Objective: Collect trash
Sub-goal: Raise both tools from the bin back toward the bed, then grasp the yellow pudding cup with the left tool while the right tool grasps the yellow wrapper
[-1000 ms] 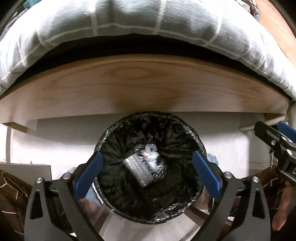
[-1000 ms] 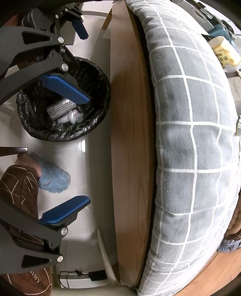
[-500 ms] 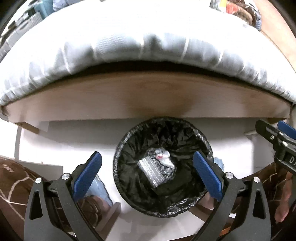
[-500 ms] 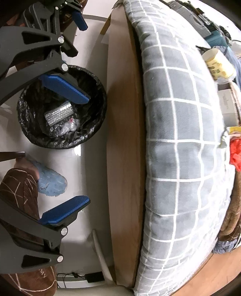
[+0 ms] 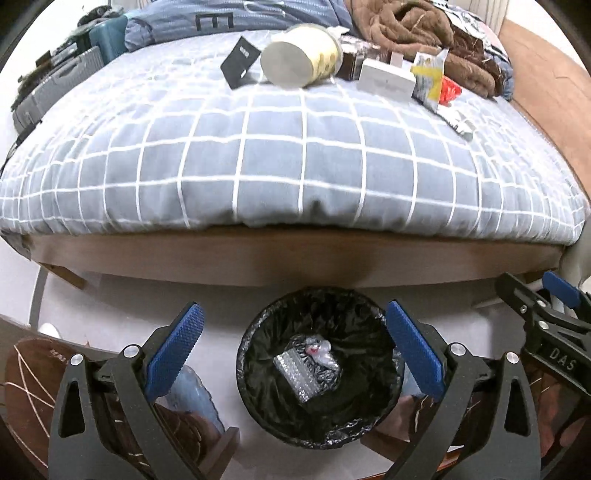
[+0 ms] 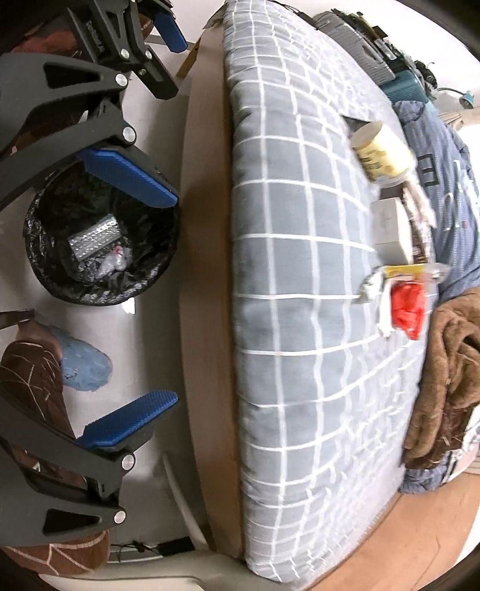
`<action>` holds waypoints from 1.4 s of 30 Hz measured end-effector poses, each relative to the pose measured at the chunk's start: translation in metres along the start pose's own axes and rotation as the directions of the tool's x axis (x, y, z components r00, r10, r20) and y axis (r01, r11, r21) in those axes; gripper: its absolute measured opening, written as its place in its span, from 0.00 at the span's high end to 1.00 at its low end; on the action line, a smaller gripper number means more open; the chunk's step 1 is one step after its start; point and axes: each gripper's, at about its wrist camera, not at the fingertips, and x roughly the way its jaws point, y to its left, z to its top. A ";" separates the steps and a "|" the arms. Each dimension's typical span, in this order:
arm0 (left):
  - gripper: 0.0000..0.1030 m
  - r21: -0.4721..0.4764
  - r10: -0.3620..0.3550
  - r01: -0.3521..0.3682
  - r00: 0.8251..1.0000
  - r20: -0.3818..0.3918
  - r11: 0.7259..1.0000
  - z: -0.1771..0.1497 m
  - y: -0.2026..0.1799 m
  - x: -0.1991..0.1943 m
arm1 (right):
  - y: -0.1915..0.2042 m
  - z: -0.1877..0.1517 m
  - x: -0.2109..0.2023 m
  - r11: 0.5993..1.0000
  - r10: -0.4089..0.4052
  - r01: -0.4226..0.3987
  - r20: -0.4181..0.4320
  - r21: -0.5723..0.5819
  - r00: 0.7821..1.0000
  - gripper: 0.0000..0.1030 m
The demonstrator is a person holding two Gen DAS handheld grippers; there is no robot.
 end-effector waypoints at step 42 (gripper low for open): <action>0.06 -0.027 -0.029 0.035 0.983 0.179 0.999 0.200 0.022 0.009 | -0.007 0.192 0.021 0.998 0.056 -0.055 0.175 -0.009 0.983 0.14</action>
